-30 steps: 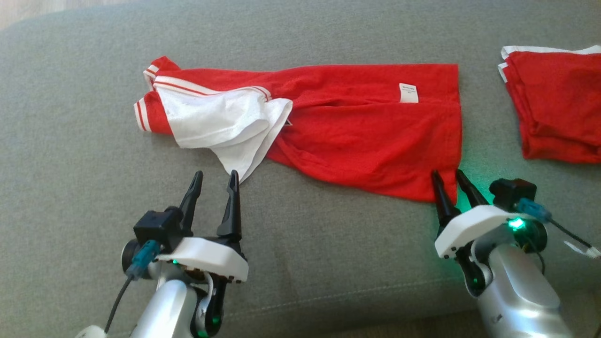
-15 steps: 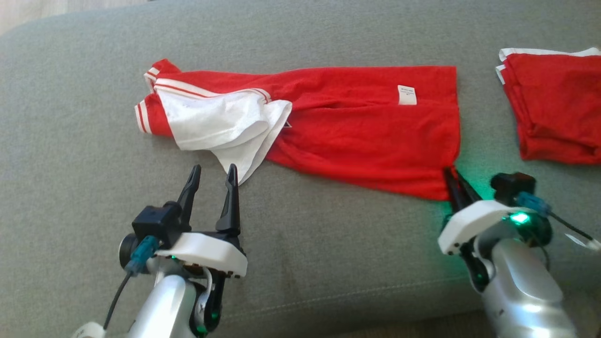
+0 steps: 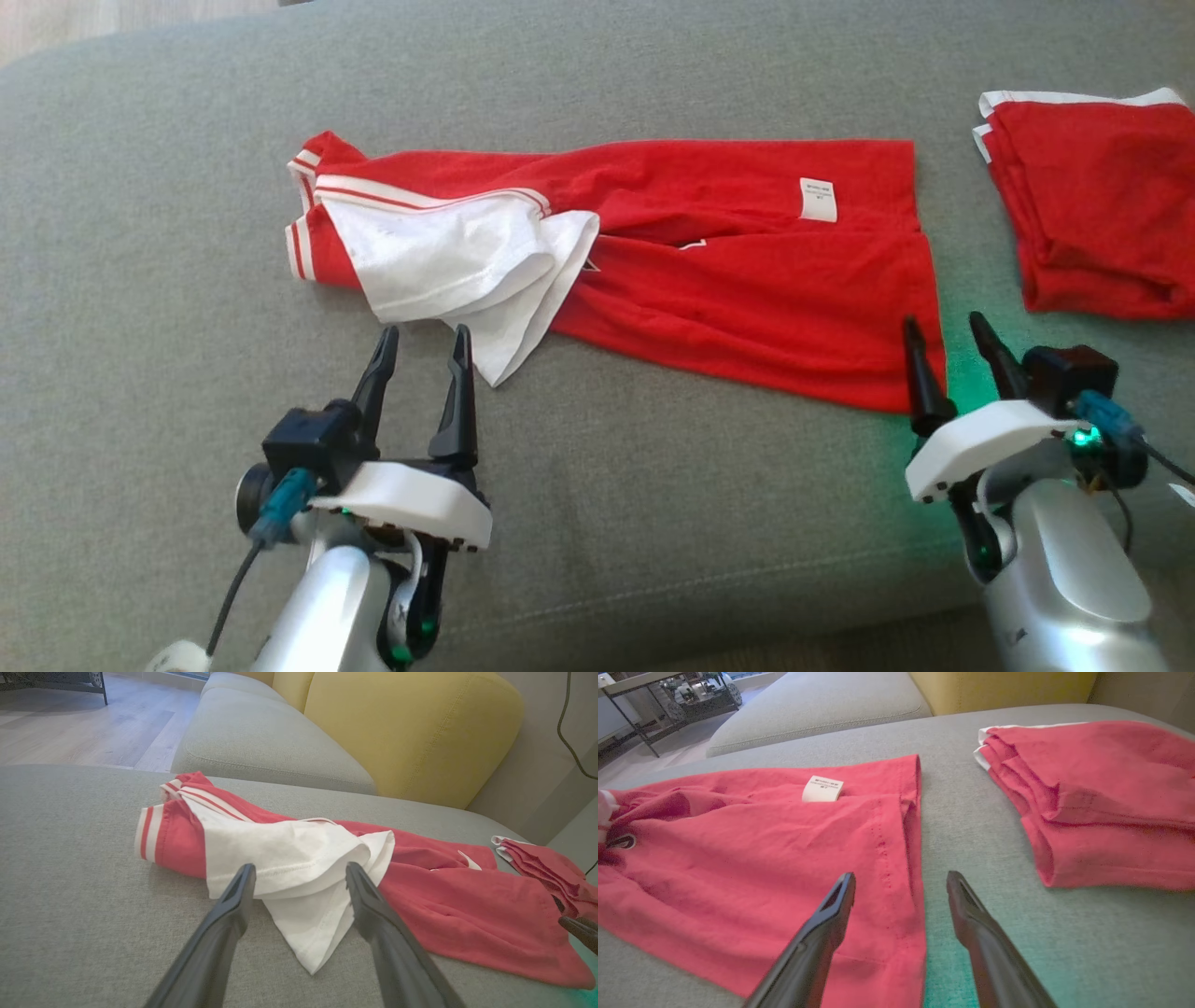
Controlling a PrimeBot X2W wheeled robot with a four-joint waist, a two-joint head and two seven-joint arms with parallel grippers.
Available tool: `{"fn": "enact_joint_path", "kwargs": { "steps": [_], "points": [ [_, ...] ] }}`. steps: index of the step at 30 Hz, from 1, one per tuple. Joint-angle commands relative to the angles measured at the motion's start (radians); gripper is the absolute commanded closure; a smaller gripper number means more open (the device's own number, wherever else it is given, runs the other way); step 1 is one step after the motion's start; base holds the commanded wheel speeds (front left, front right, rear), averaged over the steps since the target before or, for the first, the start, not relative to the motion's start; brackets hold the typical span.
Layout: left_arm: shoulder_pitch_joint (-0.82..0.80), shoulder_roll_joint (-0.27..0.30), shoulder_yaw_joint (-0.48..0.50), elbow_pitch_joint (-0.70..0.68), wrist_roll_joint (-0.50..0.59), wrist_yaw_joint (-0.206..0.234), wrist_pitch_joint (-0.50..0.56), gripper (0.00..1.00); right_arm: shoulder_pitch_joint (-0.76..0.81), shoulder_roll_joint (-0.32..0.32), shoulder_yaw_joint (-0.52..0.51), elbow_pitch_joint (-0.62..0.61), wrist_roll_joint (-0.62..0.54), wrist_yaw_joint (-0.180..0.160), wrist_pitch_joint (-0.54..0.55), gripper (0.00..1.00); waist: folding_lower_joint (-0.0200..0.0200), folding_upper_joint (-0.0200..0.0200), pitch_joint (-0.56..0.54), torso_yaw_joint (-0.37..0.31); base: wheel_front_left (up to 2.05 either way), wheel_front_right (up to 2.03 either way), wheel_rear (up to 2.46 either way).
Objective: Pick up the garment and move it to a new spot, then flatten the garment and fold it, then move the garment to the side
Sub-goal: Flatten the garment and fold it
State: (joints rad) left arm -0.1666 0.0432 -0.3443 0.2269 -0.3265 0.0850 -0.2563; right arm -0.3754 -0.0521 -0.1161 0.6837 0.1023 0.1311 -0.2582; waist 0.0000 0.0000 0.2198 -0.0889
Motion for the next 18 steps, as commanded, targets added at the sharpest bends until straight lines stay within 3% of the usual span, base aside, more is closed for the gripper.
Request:
{"fn": "enact_joint_path", "kwargs": {
  "steps": [1, 8, 9, 14, 18],
  "points": [
    [-0.024, 0.007, 0.031, -0.034, 0.015, -0.001, -0.006, 0.0, 0.004, 0.002, 0.039, -0.028, 0.007, 0.0, -0.004, 0.0, 0.0, 0.0, 0.002, 0.0, 0.0, 0.0, 0.0],
    [-0.029, 0.007, 0.026, -0.029, 0.028, -0.007, -0.006, 0.0, -0.045, 0.002, 0.058, 0.045, 0.022, 0.0, -0.004, 0.0, 0.0, 0.0, 0.005, 0.007, 0.0, 0.0, 0.0],
    [-0.029, 0.007, 0.026, -0.029, 0.03, -0.007, -0.006, 0.0, -0.053, 0.002, 0.059, 0.058, 0.021, 0.0, -0.004, 0.07, 0.0, 0.0, 0.006, 0.008, 0.0, 0.0, 0.0],
    [-0.028, 0.007, 0.03, -0.027, 0.039, -0.01, -0.006, 0.0, -0.082, 0.002, 0.066, 0.077, 0.012, 0.0, -0.004, 0.98, 0.0, 0.0, 0.006, 0.007, 0.0, 0.0, 0.0],
    [-0.027, 0.007, 0.03, -0.025, 0.046, -0.012, -0.006, 0.0, -0.085, 0.002, 0.064, 0.064, -0.008, 0.0, -0.004, 1.0, 0.0, 0.0, -0.002, 0.006, 0.0, 0.0, 0.0]
  ]
}}
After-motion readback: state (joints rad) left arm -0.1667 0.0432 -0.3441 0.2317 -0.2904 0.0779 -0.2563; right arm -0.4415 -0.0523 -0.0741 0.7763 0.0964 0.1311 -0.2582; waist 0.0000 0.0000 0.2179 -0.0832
